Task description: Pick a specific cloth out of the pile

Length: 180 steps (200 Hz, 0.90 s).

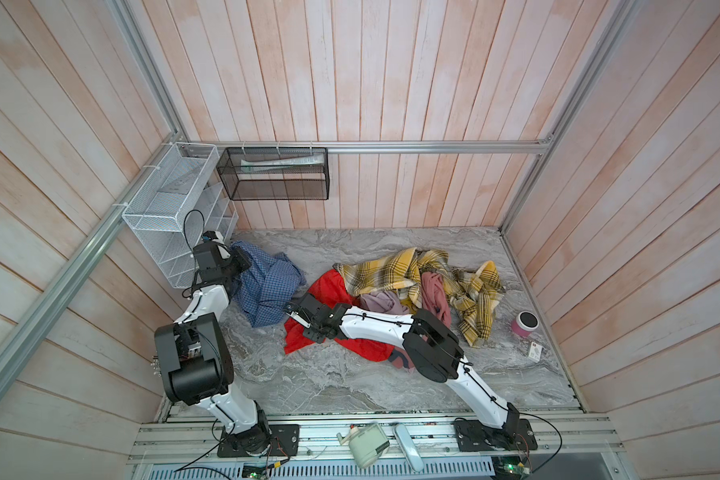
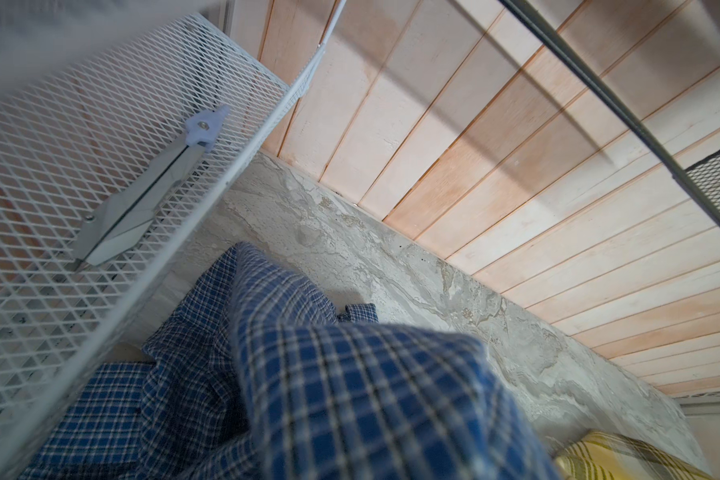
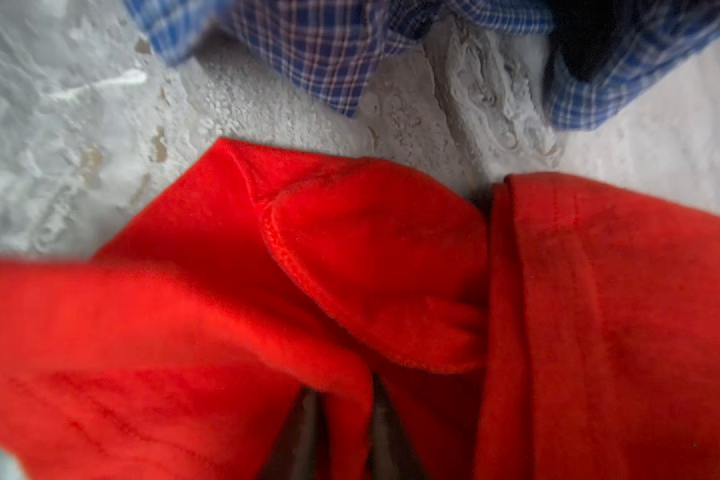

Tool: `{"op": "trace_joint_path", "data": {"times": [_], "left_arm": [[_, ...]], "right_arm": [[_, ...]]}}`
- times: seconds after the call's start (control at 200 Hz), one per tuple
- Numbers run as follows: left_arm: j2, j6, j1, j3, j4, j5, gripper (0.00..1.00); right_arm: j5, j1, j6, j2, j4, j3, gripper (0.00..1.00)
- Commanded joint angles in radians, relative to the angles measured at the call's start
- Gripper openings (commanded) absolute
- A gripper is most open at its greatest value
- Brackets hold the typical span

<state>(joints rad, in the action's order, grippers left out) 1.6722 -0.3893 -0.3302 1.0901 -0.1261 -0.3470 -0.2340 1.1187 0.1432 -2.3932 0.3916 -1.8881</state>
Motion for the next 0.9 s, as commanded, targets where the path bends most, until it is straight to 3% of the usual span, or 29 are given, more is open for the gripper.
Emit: {"op": "trace_joint_path", "data": {"times": [0.0,0.19,0.405,0.755,0.895], "left_arm": [[-0.021,-0.02,-0.021,0.001,0.0,-0.003,0.0],[-0.056,-0.011,-0.015,-0.022,-0.018,-0.023,0.0],[-0.09,0.033,0.066,-0.054,-0.027,0.029,0.0],[-0.101,-0.005,0.12,-0.128,-0.027,0.121,0.0],[-0.109,0.015,0.118,-0.13,-0.018,0.14,0.0]], "right_arm": [[-0.036,-0.006,-0.028,0.099,-0.006,0.064,0.0],[-0.013,-0.066,-0.092,0.36,-0.04,0.095,0.0],[-0.061,-0.23,-0.128,0.705,-0.183,0.351,0.0],[-0.149,-0.486,-0.179,0.898,-0.205,0.802,0.0],[-0.147,-0.568,-0.223,1.026,-0.244,0.905,0.0]]}}
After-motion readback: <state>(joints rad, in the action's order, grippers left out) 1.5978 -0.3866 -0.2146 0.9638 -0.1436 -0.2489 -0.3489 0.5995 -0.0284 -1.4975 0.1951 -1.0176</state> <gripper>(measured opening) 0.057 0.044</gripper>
